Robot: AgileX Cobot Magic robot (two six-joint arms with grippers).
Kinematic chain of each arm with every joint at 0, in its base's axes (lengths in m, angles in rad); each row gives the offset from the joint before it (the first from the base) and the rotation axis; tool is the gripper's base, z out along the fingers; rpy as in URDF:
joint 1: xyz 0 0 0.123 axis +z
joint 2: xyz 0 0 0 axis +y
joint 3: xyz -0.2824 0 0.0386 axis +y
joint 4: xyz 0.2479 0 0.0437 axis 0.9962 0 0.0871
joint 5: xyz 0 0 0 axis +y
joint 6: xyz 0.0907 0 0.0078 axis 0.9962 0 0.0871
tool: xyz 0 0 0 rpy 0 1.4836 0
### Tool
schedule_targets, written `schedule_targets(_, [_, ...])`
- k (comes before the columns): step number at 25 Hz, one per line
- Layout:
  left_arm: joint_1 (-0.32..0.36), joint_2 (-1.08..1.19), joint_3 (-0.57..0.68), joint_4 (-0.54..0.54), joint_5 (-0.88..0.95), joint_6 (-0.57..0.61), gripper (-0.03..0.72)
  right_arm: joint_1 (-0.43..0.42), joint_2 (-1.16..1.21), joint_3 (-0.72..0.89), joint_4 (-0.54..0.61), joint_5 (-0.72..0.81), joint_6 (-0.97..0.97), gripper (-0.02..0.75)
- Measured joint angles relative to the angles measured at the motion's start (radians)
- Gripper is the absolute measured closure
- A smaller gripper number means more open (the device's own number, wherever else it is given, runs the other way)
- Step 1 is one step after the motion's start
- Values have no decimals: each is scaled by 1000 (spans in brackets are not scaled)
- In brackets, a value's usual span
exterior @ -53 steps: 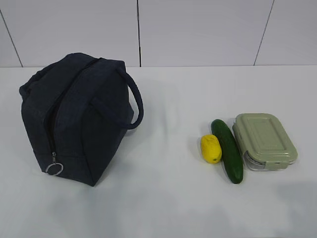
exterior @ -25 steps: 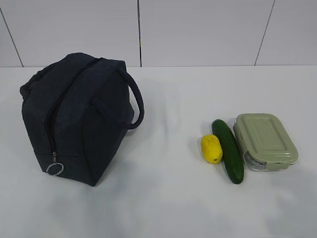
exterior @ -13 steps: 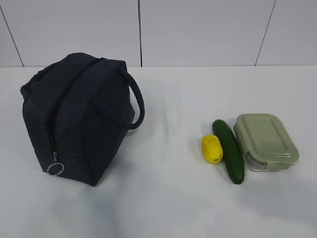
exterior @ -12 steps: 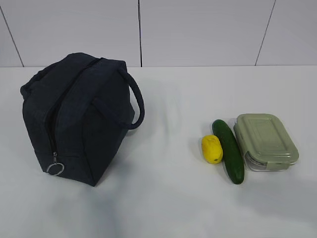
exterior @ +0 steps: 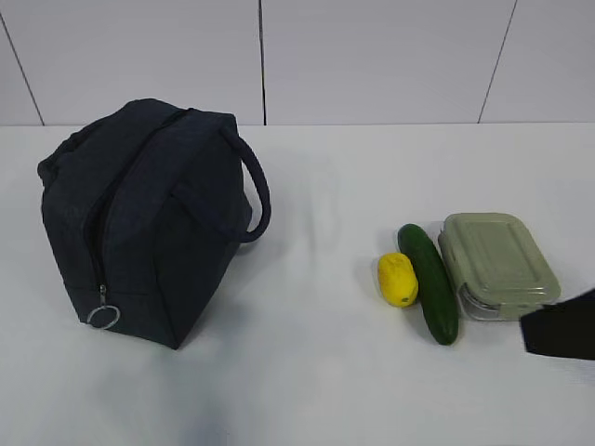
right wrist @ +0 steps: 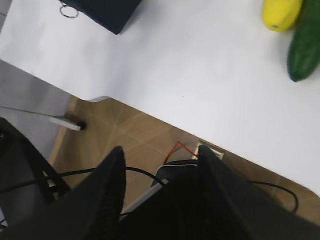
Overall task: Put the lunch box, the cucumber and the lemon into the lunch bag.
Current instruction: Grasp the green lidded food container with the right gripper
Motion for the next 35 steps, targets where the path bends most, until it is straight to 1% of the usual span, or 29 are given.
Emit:
schedule_targets(4, [0, 0, 0, 0, 0, 0, 453, -29, 188, -10, 201, -4, -220, 390])
schedule_targets(7, [0, 0, 0, 0, 0, 0, 453, -90, 315, -37, 286, 54, -309, 390])
schedule_targets(10, [0, 0, 0, 0, 0, 0, 453, -165, 396, -83, 321, 125, -347, 390])
schedule_targets(14, [0, 0, 0, 0, 0, 0, 453, -259, 452, -142, 331, 156, -374, 390])
schedule_targets(20, [0, 0, 0, 0, 0, 0, 453, -477, 547, -192, 333, 158, -380, 390])
schedule_targets(23, [0, 0, 0, 0, 0, 0, 453, -545, 618, -239, 297, 158, -399, 388])
schedule_targets(26, [0, 0, 0, 0, 0, 0, 453, -563, 690, -296, 259, 158, -406, 359])
schedule_targets(32, [0, 0, 0, 0, 0, 0, 453, -561, 818, -379, 250, 158, -417, 216])
schedule_targets(35, [0, 0, 0, 0, 0, 0, 453, -559, 876, -421, 216, 158, -428, 187])
